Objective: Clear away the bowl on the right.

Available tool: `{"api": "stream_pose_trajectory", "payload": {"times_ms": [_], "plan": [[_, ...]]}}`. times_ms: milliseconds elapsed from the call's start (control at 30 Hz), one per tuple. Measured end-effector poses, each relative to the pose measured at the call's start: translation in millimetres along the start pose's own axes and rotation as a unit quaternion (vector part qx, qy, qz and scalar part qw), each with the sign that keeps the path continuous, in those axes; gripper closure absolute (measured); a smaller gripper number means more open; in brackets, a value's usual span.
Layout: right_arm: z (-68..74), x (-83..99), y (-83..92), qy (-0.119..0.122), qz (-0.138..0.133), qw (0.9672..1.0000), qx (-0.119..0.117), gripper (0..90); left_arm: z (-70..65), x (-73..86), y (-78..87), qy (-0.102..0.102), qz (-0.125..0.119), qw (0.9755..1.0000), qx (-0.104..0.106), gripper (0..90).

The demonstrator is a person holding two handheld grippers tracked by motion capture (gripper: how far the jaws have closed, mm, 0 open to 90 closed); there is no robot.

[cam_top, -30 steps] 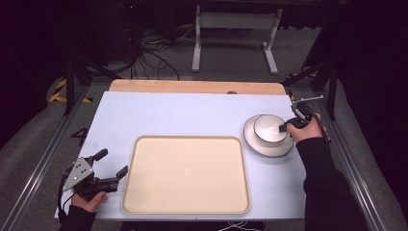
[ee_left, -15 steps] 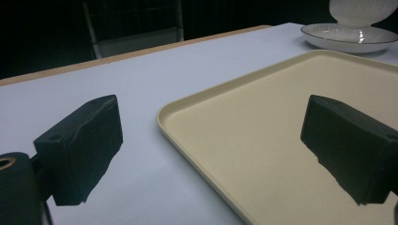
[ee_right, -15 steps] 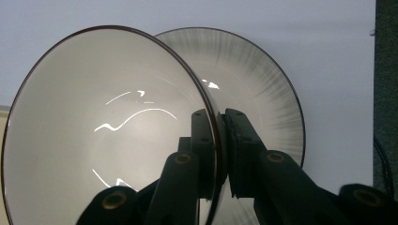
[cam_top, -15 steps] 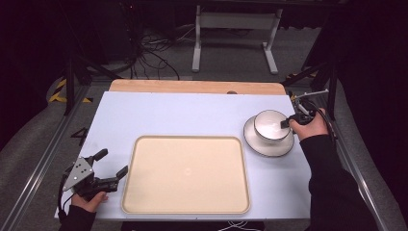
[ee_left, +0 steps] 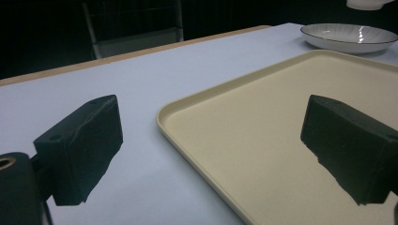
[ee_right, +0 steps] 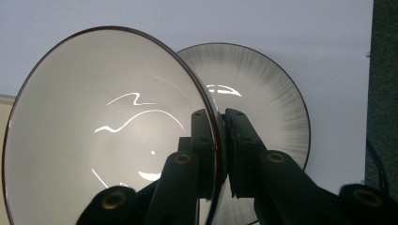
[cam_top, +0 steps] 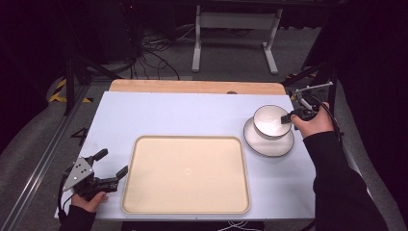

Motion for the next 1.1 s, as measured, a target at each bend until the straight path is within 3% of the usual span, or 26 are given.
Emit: {"api": "stream_pose_trajectory", "payload": {"times_ms": [533, 1100], "plan": [[52.2, 3.5, 6.3, 0.045, 0.002, 0.9983, -0.038, 82.5, 0.1, -0.1, 0.0, 0.000, -0.001, 1.0000, 0.000, 6.7], [114.2, 9.6, 5.3, 0.085, 0.013, 0.9917, -0.095, 82.4, 0.0, 0.2, 1.0, -0.001, 0.001, 1.0000, 0.001, 6.7]]}}
Point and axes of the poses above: each handheld gripper's, and its own axes: y roughly backward along the jaws, x roughly out of its underside, z roughly to its left, the point moved 9 cm from there along -y, roughly forward along the jaws
